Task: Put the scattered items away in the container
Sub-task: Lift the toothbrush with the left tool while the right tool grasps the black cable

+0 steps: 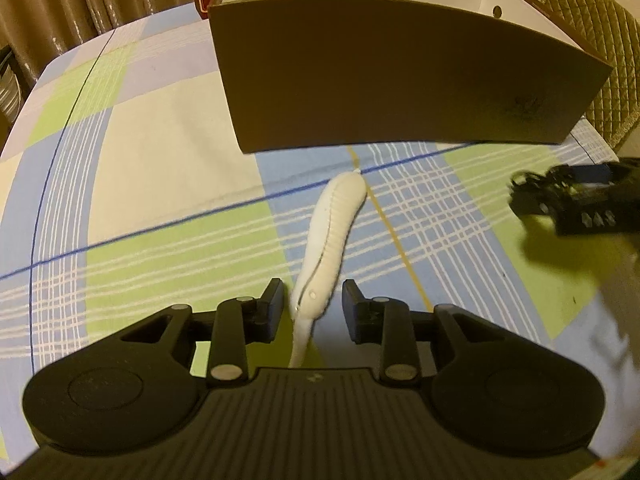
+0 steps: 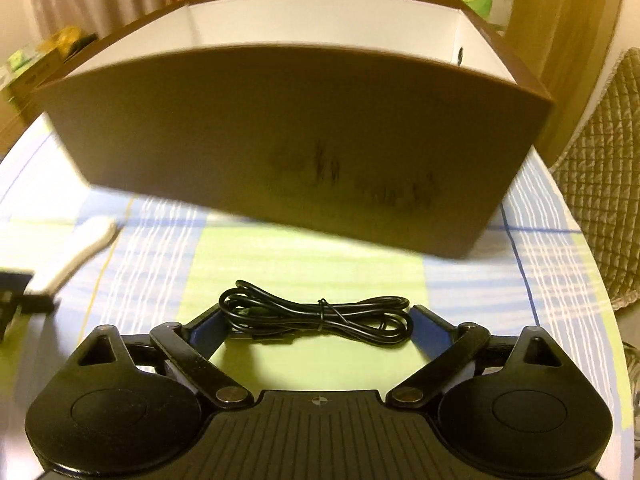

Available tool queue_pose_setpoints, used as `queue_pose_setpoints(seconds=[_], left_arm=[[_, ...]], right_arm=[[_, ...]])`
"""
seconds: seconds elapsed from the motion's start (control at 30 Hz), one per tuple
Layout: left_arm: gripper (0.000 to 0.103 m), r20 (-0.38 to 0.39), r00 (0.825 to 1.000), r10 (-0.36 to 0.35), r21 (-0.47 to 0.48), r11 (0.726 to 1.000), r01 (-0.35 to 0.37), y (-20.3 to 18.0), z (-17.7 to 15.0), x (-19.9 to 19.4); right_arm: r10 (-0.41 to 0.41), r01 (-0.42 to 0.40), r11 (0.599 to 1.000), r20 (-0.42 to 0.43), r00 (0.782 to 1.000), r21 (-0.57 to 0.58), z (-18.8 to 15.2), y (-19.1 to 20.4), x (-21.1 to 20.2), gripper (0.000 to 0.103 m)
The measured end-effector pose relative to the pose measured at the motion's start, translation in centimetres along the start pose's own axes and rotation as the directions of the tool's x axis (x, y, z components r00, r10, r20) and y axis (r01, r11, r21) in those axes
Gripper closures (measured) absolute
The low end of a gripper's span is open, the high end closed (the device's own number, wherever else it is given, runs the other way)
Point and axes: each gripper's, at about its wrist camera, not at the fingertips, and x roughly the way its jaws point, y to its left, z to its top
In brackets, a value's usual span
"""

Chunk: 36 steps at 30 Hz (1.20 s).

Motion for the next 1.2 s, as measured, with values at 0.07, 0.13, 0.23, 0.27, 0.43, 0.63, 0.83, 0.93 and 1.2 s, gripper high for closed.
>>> queue_pose_setpoints(seconds=[0.07, 0.13, 0.23, 0.27, 0.43, 0.63, 0.83, 0.93, 1.2], left_arm=[[0.077, -0.001, 1.0, -0.003, 0.006, 1.0, 0.003, -0.5, -0.8, -0.5], [0.078, -0.002, 1.0, -0.011, 0.015, 1.0, 0.011, -1.1, -1.7, -1.0], [0.085, -0.01, 1.0, -0.012, 0.027, 1.0, 0.012, -1.9, -3.1, -1.9], [0.087, -0.014, 1.0, -0.011, 0.027, 1.0, 0.011, -2.1, -3.4, -2.1], [0.087, -0.014, 1.0, -0.011, 0.019, 1.0, 0.012, -2.0, -3.3, -2.1], [0.081, 0.016, 1.0, 0.004, -0.012, 1.0, -0.004, -1.4, -1.1, -0.5], [0.087, 0.026, 1.0, -0.007, 0.022, 1.0, 0.007, -1.7, -0.8, -0.3], [0.087, 0.018, 1.0, -0.008, 0.032, 0.999, 0.007, -2.0, -1.3, -0.8], [0.087, -0.007, 1.0, -0.022, 0.039, 0.999, 0.022, -2.0, -4.1, -2.7]], right_arm=[[0.012, -0.012, 0.999, -0.01, 1.0, -0.035, -1.6, 0.1, -1.1, 0.01], [0.019, -0.02, 0.997, -0.017, 1.0, -0.069, -3.1, 0.2, -2.2, 0.01], [0.022, -0.024, 0.997, -0.025, 0.999, -0.074, -4.8, 0.4, -3.7, 0.01], [0.018, -0.02, 0.997, -0.027, 0.999, -0.068, -5.1, 0.5, -4.1, 0.01], [-0.002, 0.001, 0.999, -0.025, 1.0, -0.042, -4.9, 0.6, -4.0, 0.01], [-0.005, 0.005, 0.999, -0.018, 1.0, -0.036, -5.0, 0.2, -3.7, 0.01], [-0.002, 0.002, 0.999, -0.013, 1.0, -0.039, -5.2, 0.1, -3.9, 0.01], [-0.002, 0.002, 0.999, -0.013, 1.0, -0.04, -5.3, 0.1, -4.0, 0.01], [0.001, -0.002, 0.999, -0.006, 1.0, -0.046, -5.7, 0.3, -4.2, 0.01]])
